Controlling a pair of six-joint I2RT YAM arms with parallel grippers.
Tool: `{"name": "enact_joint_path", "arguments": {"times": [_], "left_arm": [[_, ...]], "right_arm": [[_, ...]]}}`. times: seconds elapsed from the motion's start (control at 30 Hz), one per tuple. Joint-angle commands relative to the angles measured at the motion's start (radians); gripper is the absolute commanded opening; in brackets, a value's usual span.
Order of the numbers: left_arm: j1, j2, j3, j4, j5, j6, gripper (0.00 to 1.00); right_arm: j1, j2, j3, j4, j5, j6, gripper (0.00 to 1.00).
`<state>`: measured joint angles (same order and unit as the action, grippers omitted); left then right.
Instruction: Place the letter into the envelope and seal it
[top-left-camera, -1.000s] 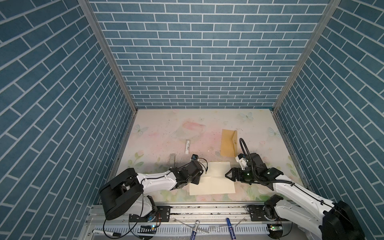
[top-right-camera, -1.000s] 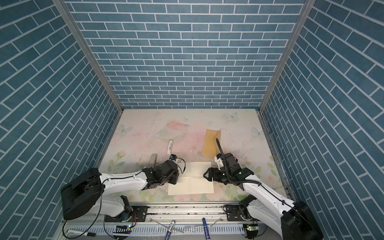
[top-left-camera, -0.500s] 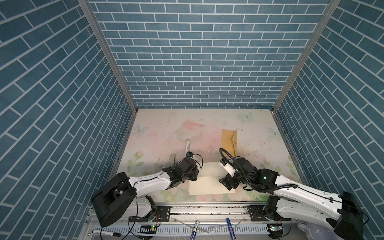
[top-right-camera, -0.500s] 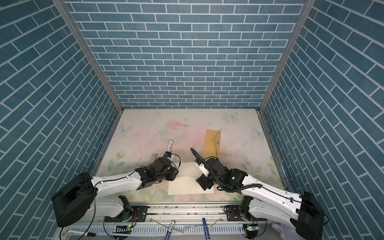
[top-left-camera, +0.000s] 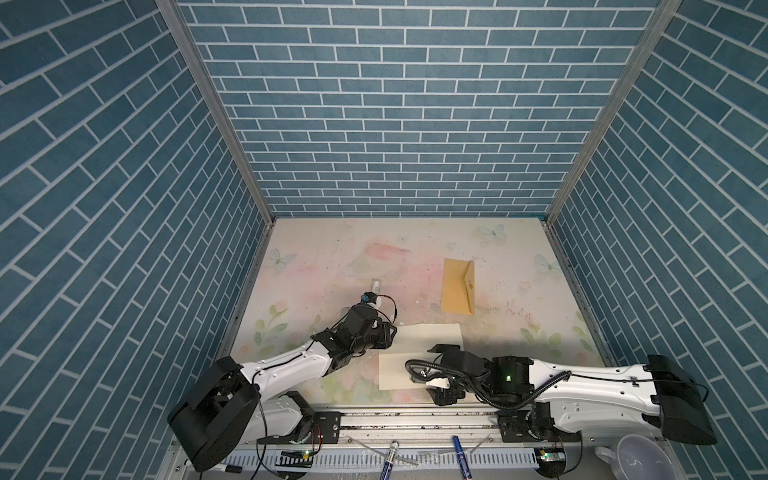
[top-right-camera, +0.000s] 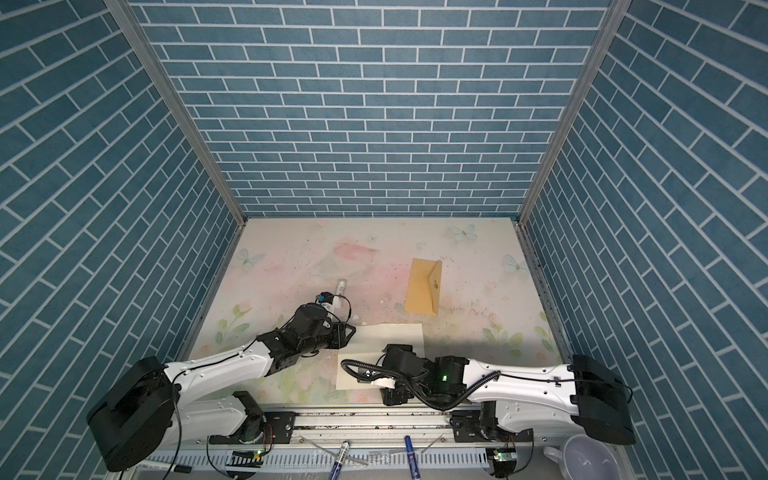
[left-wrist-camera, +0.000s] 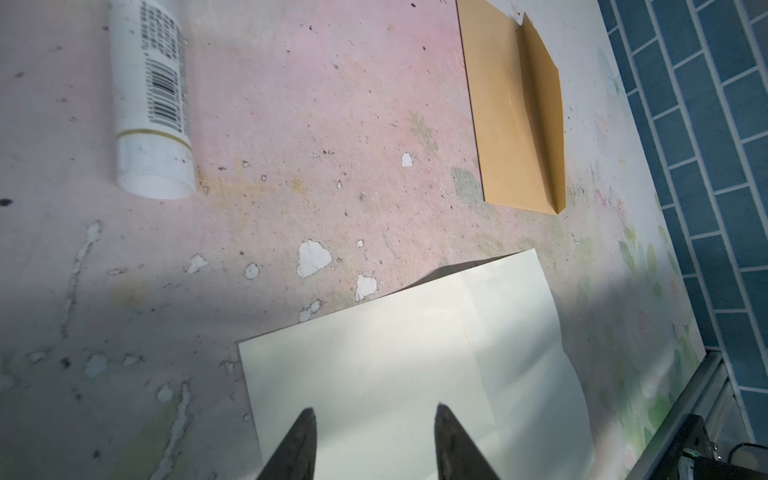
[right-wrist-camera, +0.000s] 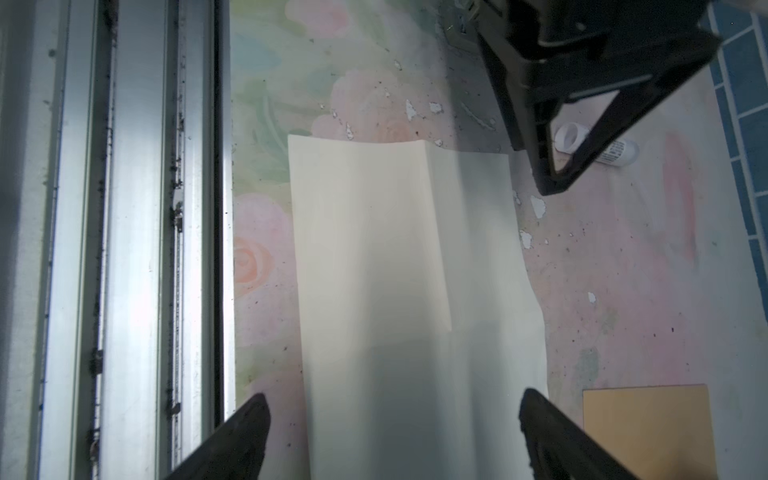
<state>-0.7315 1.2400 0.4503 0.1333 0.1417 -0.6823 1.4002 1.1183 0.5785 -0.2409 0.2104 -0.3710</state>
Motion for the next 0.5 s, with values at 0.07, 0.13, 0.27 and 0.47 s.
{"name": "enact_joint_path", "arguments": {"times": [0.07,0.13,0.27,0.47], "left_arm": [[0.006,0.077,0.01,0.074,0.052,-0.014,0.47],[0.005,0.102,0.011,0.087,0.055,-0.017,0.47],[0.006,0.143,0.01,0.101,0.057,-0.022,0.47],[0.005,0.173,0.003,0.107,0.047,-0.025,0.46]], "right_arm": [[0.06,0.045,-0.042,0.056,0.099,-0.142,0.94],[0.07,0.062,-0.046,0.061,0.111,-0.153,0.93],[0.089,0.106,-0.056,0.092,0.147,-0.166,0.9],[0.116,0.169,-0.067,0.16,0.194,-0.165,0.86]]}}
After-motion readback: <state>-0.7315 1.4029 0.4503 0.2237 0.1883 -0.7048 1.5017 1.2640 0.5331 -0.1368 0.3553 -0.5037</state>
